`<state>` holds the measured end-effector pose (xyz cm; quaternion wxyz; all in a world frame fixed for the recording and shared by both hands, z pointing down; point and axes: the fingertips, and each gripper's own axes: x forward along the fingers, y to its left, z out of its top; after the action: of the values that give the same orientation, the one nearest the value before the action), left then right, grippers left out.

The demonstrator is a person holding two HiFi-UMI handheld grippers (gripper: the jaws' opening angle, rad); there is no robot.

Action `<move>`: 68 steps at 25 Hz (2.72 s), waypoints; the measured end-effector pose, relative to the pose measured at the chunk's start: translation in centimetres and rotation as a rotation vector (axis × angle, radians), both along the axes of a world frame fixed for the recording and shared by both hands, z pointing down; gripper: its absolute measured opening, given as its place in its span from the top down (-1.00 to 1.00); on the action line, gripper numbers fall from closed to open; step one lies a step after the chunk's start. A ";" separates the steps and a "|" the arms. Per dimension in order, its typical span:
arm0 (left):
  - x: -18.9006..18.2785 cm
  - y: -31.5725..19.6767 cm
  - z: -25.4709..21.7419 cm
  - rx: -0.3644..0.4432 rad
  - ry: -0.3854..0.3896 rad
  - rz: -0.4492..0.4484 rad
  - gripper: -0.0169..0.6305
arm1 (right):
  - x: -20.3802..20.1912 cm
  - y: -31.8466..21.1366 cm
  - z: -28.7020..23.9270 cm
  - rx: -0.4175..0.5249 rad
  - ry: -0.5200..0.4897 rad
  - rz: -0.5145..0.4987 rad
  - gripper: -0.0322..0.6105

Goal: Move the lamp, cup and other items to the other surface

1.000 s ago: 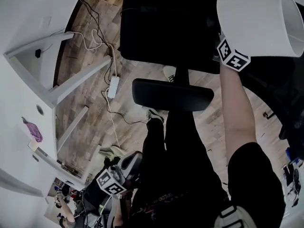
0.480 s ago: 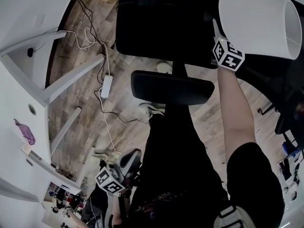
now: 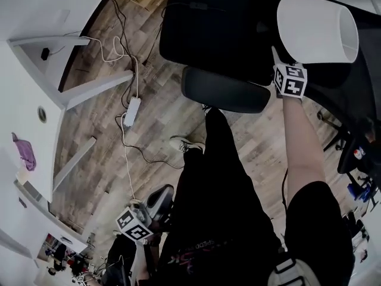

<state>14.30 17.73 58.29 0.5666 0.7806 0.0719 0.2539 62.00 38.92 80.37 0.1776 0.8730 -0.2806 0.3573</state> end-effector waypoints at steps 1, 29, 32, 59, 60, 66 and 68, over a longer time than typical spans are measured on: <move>-0.4 -0.2 -0.5 0.002 0.019 -0.003 0.95 | -0.4 -0.1 -0.7 -0.008 0.001 -0.009 0.49; -9.7 -8.2 -10.9 0.234 0.303 -0.125 0.95 | -9.1 3.5 -18.0 0.213 -0.027 0.163 0.72; -9.3 -8.2 -11.4 0.246 0.333 -0.099 0.95 | -10.8 1.9 -20.3 0.300 -0.018 0.132 0.74; -24.8 -12.2 -14.5 0.318 0.444 -0.530 0.93 | -69.6 -32.3 -37.1 0.560 -0.764 -1.605 0.89; -25.5 -12.3 -14.6 0.319 0.445 -0.545 0.93 | -69.9 -32.3 -36.8 0.559 -0.794 -1.588 0.89; -27.6 -12.0 -14.5 0.353 0.427 -0.562 0.94 | -71.8 -32.3 -36.4 0.585 -0.845 -1.573 0.89; -27.8 -11.7 -14.6 0.356 0.426 -0.563 0.94 | -72.2 -32.0 -36.4 0.577 -0.838 -1.599 0.89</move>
<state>-13.50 6.07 43.74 0.4421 0.8911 -0.0744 -0.0705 -10.17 6.94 43.98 0.0319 0.2328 -0.9139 0.3309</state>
